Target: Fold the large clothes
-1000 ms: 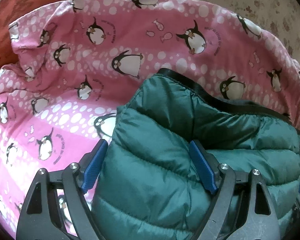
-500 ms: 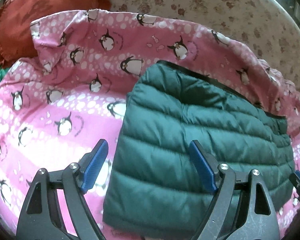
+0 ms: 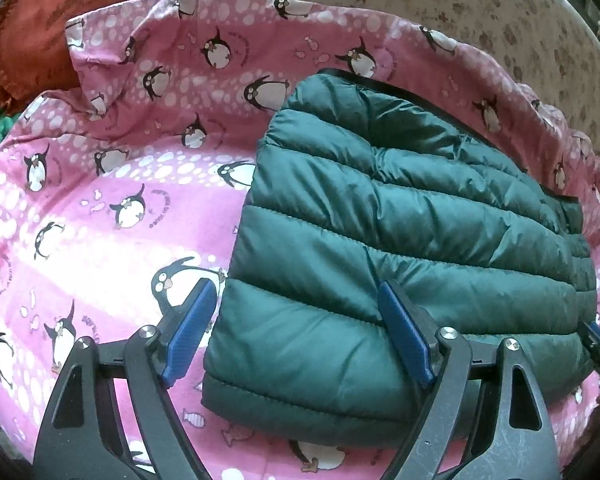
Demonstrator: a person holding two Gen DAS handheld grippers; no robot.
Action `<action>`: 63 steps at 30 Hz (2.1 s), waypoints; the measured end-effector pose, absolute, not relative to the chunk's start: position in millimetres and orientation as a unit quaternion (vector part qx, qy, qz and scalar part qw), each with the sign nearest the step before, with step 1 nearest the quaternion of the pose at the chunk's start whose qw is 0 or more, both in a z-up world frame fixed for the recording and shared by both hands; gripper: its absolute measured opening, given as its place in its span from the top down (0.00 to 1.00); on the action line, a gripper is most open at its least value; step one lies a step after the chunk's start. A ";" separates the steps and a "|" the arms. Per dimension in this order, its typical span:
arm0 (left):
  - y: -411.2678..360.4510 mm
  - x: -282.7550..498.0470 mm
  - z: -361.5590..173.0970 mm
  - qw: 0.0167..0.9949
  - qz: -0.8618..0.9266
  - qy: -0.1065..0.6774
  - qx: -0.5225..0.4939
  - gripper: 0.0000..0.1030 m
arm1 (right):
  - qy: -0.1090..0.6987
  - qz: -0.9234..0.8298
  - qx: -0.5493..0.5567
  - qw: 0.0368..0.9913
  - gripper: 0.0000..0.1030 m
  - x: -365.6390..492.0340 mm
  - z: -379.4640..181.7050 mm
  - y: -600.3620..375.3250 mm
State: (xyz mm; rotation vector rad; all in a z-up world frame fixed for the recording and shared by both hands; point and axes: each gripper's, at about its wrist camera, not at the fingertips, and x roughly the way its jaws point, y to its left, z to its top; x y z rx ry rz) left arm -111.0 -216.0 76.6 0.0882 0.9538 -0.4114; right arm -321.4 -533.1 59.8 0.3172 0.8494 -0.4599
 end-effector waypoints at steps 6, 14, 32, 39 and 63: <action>-215.2 -112.3 76.0 0.867 -0.196 0.456 0.040 0.19 | 0.386 -0.218 0.159 0.882 0.31 -340.2 77.5 -532.3; -216.5 -116.3 74.1 0.867 -0.193 0.457 0.041 0.19 | 0.418 -0.232 0.167 0.863 0.21 -337.8 57.4 -541.2; -181.6 -86.0 68.1 0.786 -0.289 0.539 -0.095 0.19 | 0.369 -0.213 0.292 0.856 0.17 -366.1 74.0 -591.5; -178.8 -61.4 38.5 0.737 -0.308 0.577 -0.169 0.09 | 0.374 -0.142 0.357 0.844 0.11 -337.6 43.6 -606.4; -179.0 -99.8 78.4 0.757 -0.364 0.531 -0.111 0.48 | 0.340 -0.064 0.330 0.878 0.55 -343.1 92.5 -565.5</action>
